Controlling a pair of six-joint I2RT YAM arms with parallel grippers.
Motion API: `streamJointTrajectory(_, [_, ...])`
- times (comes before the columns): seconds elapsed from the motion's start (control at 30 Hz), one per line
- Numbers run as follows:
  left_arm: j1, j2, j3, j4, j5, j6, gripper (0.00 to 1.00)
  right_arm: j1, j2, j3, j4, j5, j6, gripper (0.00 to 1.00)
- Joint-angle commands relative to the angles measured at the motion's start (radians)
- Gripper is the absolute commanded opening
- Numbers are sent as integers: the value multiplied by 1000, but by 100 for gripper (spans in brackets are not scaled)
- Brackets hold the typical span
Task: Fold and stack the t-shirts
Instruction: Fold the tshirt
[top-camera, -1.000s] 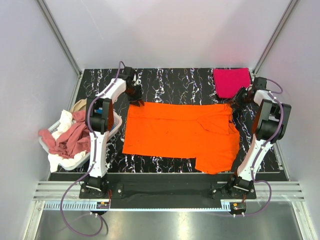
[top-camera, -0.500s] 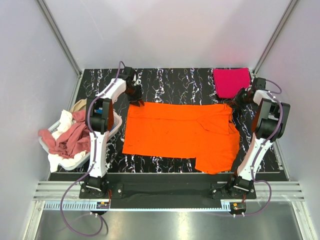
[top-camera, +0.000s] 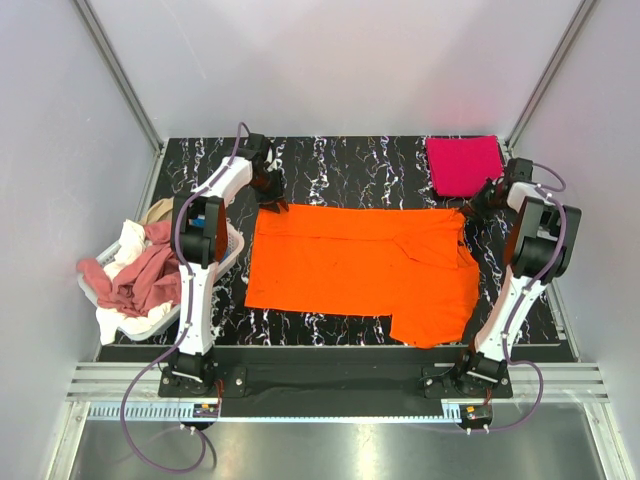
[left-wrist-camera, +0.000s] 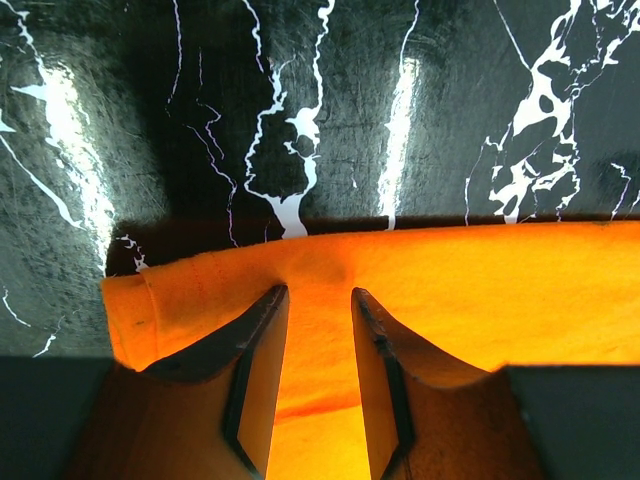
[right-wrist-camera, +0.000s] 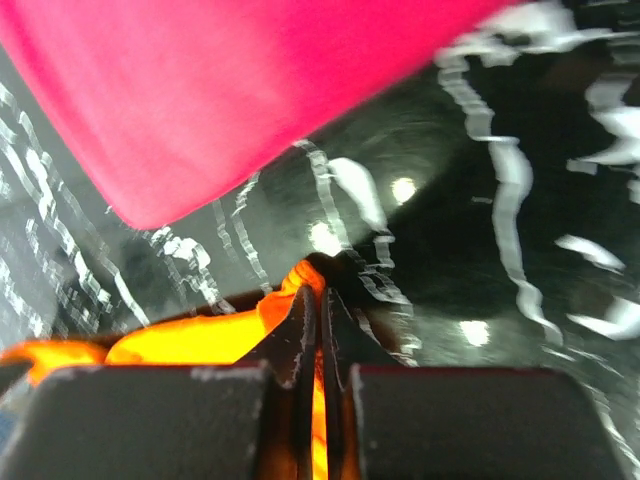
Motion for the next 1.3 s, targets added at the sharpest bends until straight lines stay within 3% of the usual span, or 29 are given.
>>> streamJointTrajectory(0.0, [3, 48, -16, 21, -69, -8, 39, -35, -100, -71, 54, 150, 39, 0])
streamJointTrajectory(0.33, [3, 52, -28, 21, -98, -19, 38, -53, -274, -308, 347, 221, 211, 1])
streamJointTrajectory(0.57, [3, 68, 60, 21, -30, -28, 38, -53, -199, -266, 431, 72, 234, 22])
streamJointTrajectory(0.7, [3, 16, 107, 12, 3, -40, 39, -50, -248, -165, 203, 145, 222, 37])
streamJointTrajectory(0.83, [1, -79, 107, 13, -3, -54, 41, -47, -361, -117, -151, 289, 269, 39])
streamJointTrajectory(0.93, [-33, -171, 55, 32, 2, -75, 44, -47, -467, -185, -263, 346, 331, 39])
streamJointTrajectory(1.1, [-195, -329, -128, 131, 62, -89, 50, 2, -624, -387, -297, 332, 369, 35])
streamJointTrajectory(1.27, [-408, -426, -333, 348, 121, -170, 53, 23, -736, -542, -299, 398, 412, 35])
